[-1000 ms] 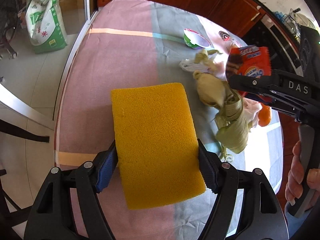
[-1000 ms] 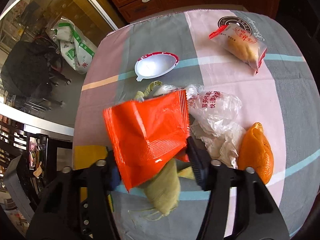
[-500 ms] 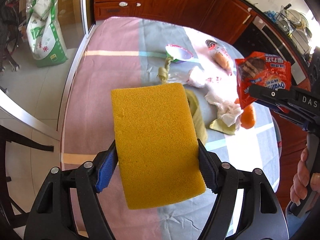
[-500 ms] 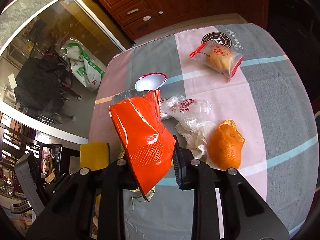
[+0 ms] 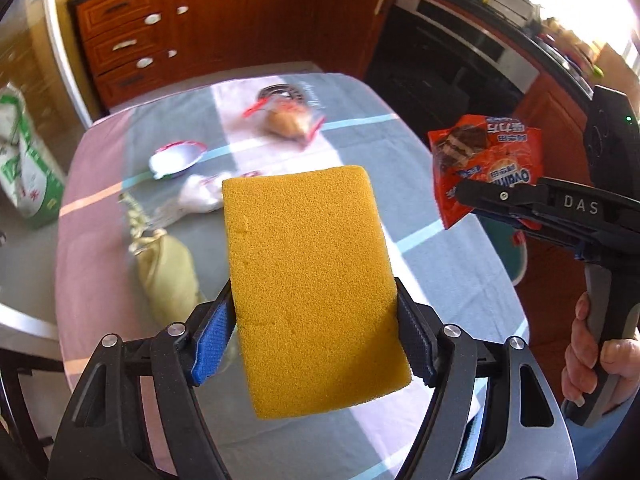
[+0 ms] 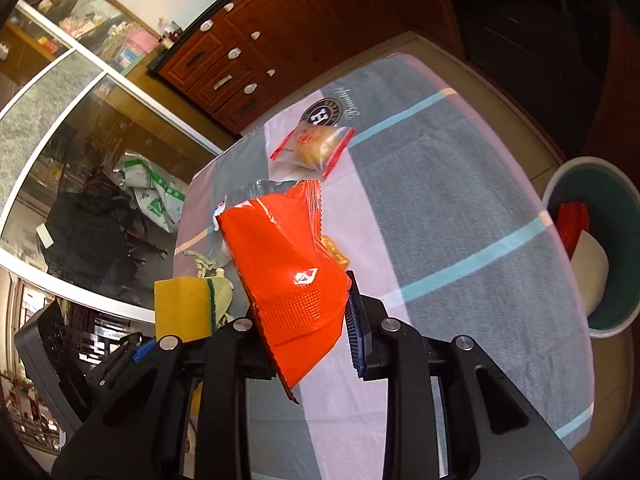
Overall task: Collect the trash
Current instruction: 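Carry the sponge and snack bag over the bin and open both grippers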
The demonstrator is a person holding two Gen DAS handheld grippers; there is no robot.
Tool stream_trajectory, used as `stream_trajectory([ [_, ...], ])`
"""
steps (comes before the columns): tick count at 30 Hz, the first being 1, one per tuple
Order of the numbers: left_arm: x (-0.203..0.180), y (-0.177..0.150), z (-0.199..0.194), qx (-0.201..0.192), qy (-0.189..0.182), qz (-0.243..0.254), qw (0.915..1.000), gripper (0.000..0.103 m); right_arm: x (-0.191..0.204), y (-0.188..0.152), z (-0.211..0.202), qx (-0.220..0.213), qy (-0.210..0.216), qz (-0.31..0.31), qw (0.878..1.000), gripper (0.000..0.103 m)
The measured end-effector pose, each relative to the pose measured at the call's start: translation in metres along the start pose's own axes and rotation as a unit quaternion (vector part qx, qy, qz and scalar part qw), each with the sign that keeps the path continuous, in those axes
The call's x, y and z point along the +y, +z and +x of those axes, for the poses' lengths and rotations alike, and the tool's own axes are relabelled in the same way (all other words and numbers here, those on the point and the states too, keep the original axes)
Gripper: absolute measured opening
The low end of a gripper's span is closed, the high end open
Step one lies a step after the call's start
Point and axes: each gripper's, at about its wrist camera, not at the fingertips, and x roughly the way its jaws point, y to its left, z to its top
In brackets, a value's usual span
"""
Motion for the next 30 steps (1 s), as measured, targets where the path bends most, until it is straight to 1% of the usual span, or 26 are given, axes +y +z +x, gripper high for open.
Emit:
stream_trajectory([
  [3, -0.041, 0.011, 0.012, 0.001, -0.026, 0.036, 0.999, 0.074, -0.036, 0.0, -0.02, -0.013, -0.007, 0.024, 1.0, 0.025],
  [6, -0.083, 0.018, 0.023, 0.005, -0.048, 0.071, 0.9963, 0.074, -0.072, -0.001, -0.04, -0.027, -0.017, 0.046, 0.998, 0.025],
  [13, -0.154, 0.031, 0.059, 0.03, -0.063, 0.134, 0.9886, 0.074, -0.155, -0.005, -0.08, -0.057, -0.043, 0.106, 0.992, 0.025],
  [18, -0.201, 0.039, 0.086, 0.05, -0.068, 0.169, 0.982, 0.074, -0.207, -0.009, -0.098, -0.072, -0.055, 0.15, 0.985, 0.025],
  [24, -0.246, 0.049, 0.116, 0.065, -0.077, 0.195, 0.9756, 0.074, -0.245, -0.012, -0.108, -0.079, -0.065, 0.183, 0.978, 0.025],
  [30, -0.281, 0.059, 0.144, 0.078, -0.079, 0.215, 0.9701, 0.074, -0.265, -0.012, -0.113, -0.085, -0.071, 0.204, 0.973, 0.026],
])
